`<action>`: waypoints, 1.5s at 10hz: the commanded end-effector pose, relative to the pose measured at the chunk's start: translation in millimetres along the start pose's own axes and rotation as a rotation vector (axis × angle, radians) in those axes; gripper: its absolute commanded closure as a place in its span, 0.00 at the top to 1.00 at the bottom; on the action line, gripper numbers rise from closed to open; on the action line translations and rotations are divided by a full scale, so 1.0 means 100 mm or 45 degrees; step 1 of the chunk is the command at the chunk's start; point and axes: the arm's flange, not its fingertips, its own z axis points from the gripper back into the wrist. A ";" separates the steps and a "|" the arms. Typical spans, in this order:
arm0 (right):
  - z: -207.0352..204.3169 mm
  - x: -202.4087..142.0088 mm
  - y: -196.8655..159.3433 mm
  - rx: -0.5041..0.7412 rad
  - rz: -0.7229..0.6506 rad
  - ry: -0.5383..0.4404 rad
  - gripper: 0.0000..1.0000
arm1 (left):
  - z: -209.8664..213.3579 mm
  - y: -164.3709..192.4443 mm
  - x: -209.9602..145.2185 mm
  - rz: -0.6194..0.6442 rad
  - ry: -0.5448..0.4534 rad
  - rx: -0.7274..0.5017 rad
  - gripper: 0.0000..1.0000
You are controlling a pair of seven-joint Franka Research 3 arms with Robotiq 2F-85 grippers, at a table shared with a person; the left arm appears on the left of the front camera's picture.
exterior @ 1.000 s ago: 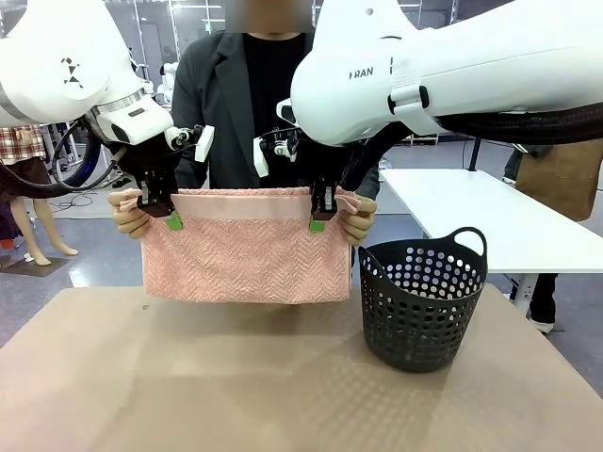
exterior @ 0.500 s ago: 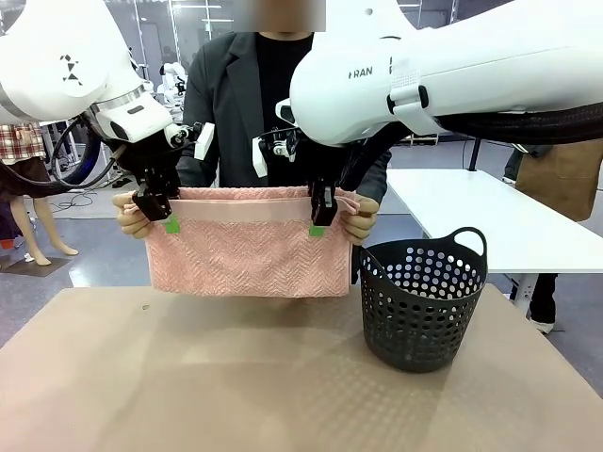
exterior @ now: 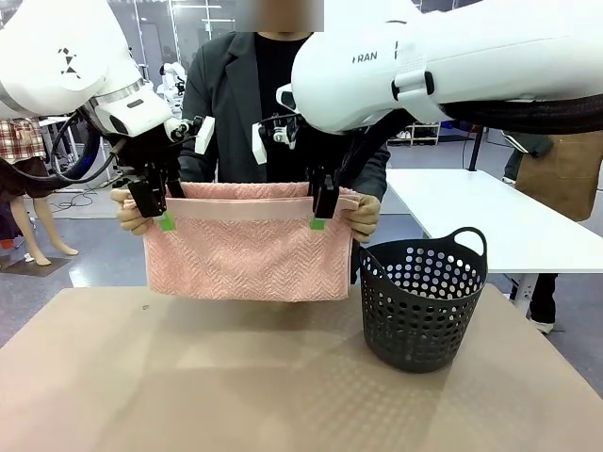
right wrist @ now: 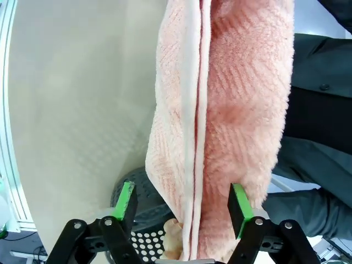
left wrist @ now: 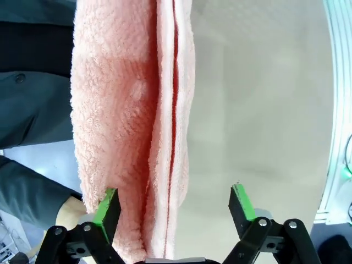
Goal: Fold the towel.
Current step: Release the end of the 100 cm Hotel Towel you were holding.
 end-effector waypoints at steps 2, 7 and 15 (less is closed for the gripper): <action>0.40 -0.16 0.04 0.012 -0.040 -0.069 1.00 | 0.45 -0.09 -0.06 0.080 -0.087 0.045 1.00; 0.94 -1.19 0.30 0.065 -0.317 -0.287 1.00 | 1.15 -0.70 -0.80 0.427 -0.260 0.030 1.00; 0.78 -2.79 1.44 0.010 -1.076 -0.394 1.00 | 1.24 -1.47 -2.32 1.052 -0.410 0.090 1.00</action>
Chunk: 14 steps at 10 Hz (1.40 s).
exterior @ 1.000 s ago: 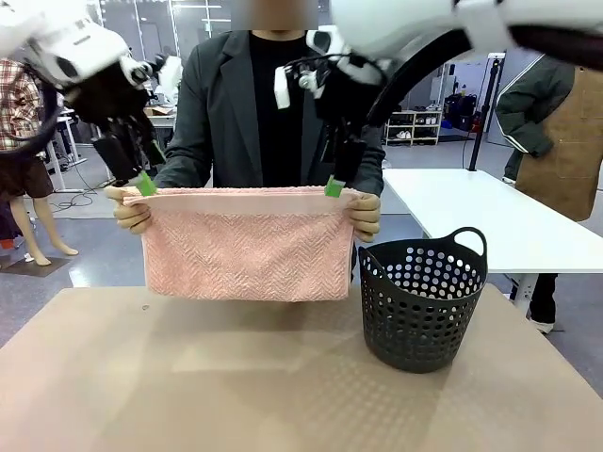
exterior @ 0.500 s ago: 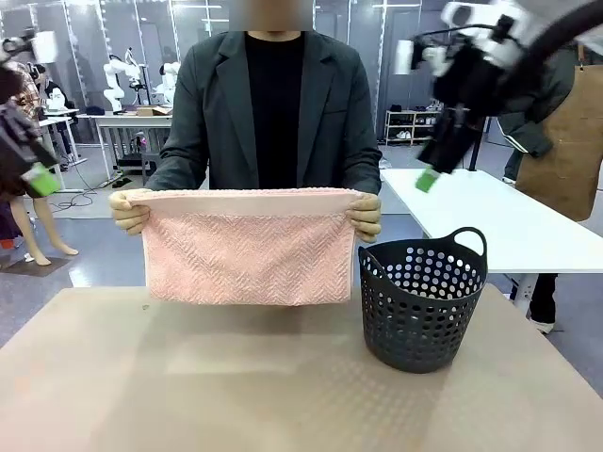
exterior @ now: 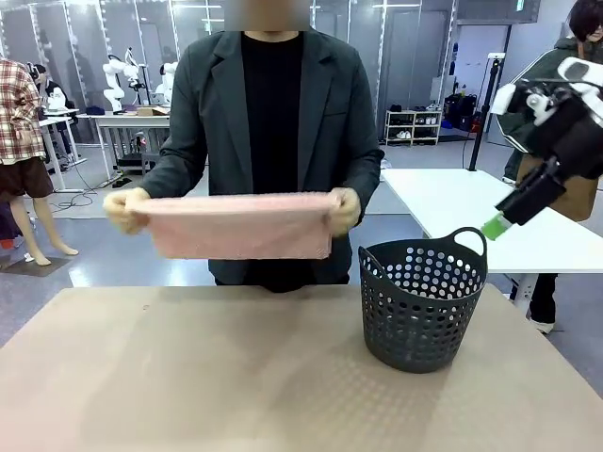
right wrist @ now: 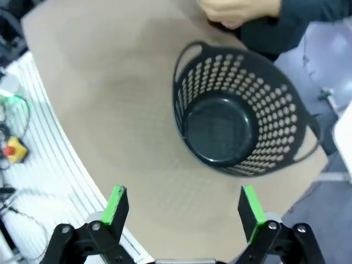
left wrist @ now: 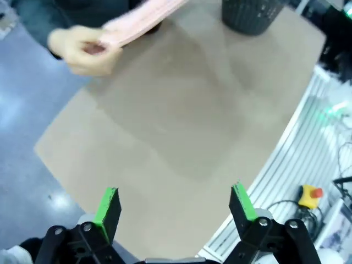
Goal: Fold the towel.
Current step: Release the end of the 100 cm Hotel Towel you were holding, then pick up the 100 cm Hotel Towel and place it on the left side of the table.
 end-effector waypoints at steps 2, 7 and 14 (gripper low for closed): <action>-0.06 -0.24 0.08 -0.082 -0.200 -0.051 1.00 | -0.01 0.09 -0.03 0.085 -0.047 0.045 1.00; -0.07 -0.29 0.04 -0.059 -0.187 -0.044 1.00 | 0.03 0.12 -0.07 0.057 -0.022 0.036 1.00; -0.07 -0.29 0.04 -0.059 -0.187 -0.044 1.00 | 0.03 0.12 -0.07 0.057 -0.022 0.036 1.00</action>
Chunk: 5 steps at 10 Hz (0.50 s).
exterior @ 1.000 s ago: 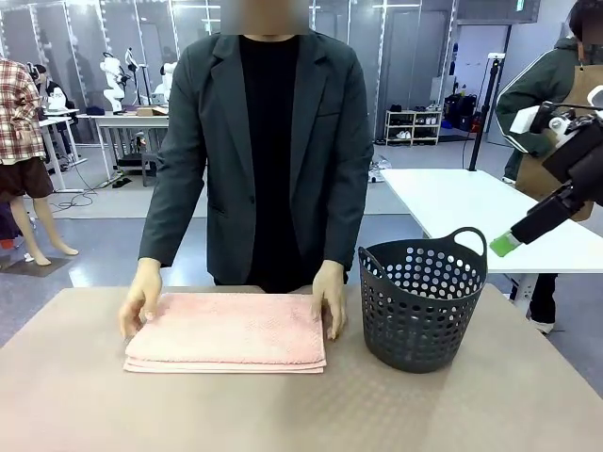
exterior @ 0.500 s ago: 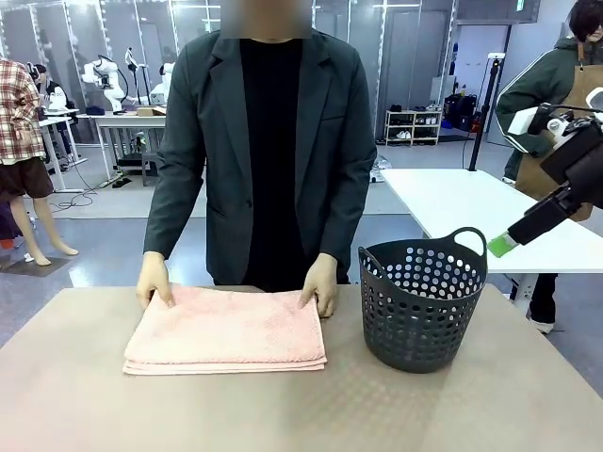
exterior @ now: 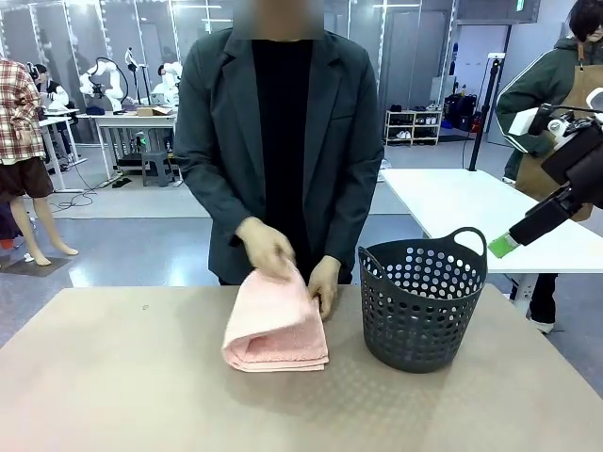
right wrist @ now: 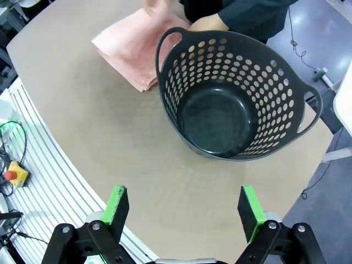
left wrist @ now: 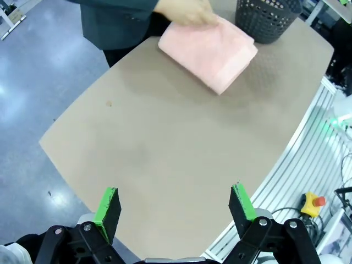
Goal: Fold the towel.
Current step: Pick up the 100 cm Hotel Towel and place it on the left side of the table.
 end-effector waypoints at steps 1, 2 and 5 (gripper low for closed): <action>0.02 0.00 0.00 -0.006 -0.015 0.002 1.00 | 0.00 0.00 -0.01 0.010 0.005 0.000 1.00; 0.02 0.00 0.00 -0.006 -0.015 0.002 1.00 | 0.00 0.00 -0.01 0.010 0.005 0.000 1.00; 0.02 0.00 0.00 -0.006 -0.015 0.002 1.00 | 0.00 0.00 -0.01 0.010 0.005 0.000 1.00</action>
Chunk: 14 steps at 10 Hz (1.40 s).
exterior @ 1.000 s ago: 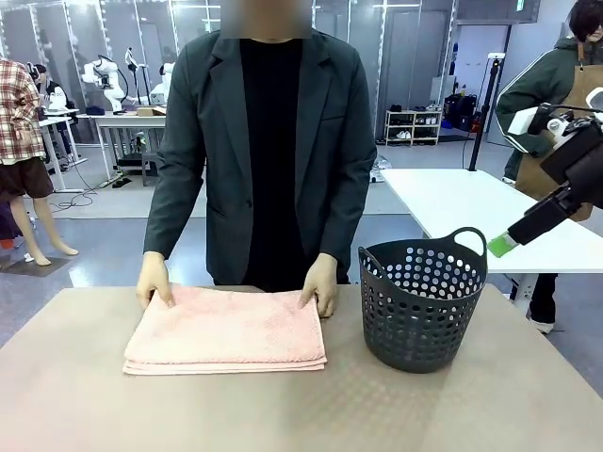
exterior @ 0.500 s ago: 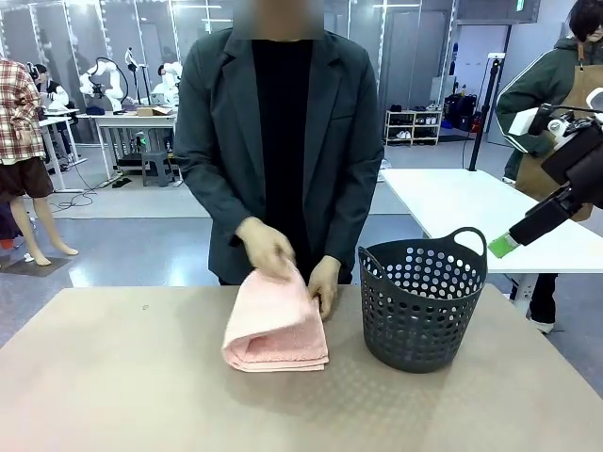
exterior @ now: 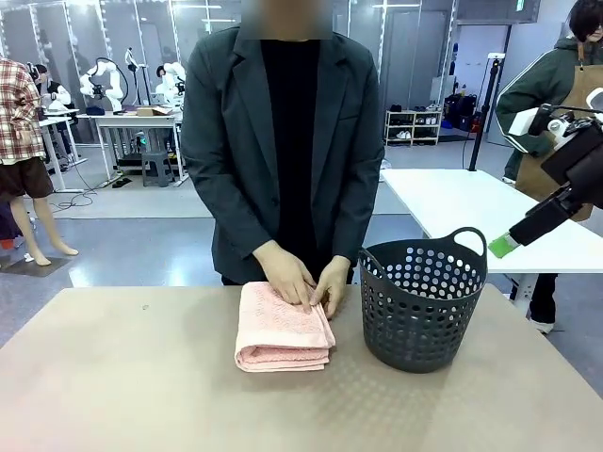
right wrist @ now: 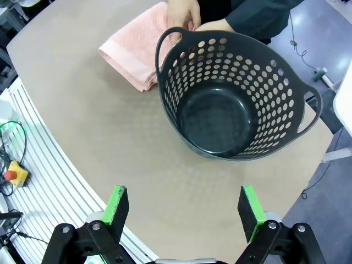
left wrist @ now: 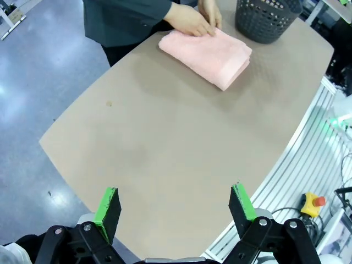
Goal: Fold the towel.
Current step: Pick up the 100 cm Hotel Towel and place it on the left side of the table.
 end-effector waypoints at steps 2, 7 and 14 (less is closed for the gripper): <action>0.02 0.00 0.00 -0.006 -0.016 0.002 1.00 | 0.00 0.00 -0.01 0.010 0.005 0.000 1.00; 0.02 0.00 0.00 -0.006 -0.016 0.002 1.00 | 0.00 0.00 -0.01 0.010 0.005 0.000 1.00; 0.02 0.00 0.00 -0.006 -0.016 0.002 1.00 | 0.00 0.00 -0.01 0.010 0.005 0.000 1.00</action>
